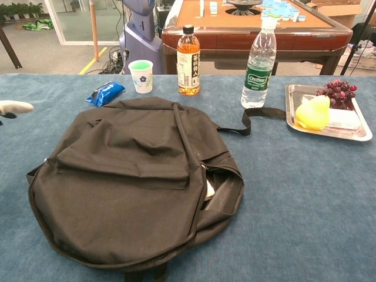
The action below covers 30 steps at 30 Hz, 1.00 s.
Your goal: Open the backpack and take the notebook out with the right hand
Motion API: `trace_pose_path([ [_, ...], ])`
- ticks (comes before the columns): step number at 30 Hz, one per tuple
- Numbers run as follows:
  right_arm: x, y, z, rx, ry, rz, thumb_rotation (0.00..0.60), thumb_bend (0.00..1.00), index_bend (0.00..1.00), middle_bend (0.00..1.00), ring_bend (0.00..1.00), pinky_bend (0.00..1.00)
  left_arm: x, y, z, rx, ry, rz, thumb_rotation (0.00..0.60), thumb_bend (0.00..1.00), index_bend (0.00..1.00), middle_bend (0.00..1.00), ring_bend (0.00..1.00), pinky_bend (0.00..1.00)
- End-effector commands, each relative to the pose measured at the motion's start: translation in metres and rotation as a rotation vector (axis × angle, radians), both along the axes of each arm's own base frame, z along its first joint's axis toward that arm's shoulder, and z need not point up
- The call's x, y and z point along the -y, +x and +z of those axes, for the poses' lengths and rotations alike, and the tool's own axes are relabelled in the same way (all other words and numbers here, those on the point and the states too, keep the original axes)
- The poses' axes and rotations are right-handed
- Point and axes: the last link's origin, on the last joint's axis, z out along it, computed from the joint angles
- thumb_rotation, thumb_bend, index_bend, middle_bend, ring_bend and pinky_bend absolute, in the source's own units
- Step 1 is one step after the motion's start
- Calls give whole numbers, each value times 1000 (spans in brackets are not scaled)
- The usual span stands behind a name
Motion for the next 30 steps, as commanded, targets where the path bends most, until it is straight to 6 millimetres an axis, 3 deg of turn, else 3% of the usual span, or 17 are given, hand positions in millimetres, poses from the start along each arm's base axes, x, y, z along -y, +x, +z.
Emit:
trace_pose_path([
  [1,0,0,0,1,1,0,600,143,102,197,207,349,-5,5,-14,2,-40,-44,600,175,0,11,85,168],
  [15,-8,-4,2,8,-1,-23,600,143,102,197,207,349,-24,13,-53,-84,-84,-205,600,175,0,11,84,167],
  [23,-11,-7,2,9,-2,-35,600,143,102,197,207,349,-31,23,-66,6,-107,-183,600,175,1,11,86,166],
  [30,-13,-11,4,8,-14,-43,600,143,102,197,207,349,-39,35,-75,87,-123,-151,600,175,106,10,86,166],
])
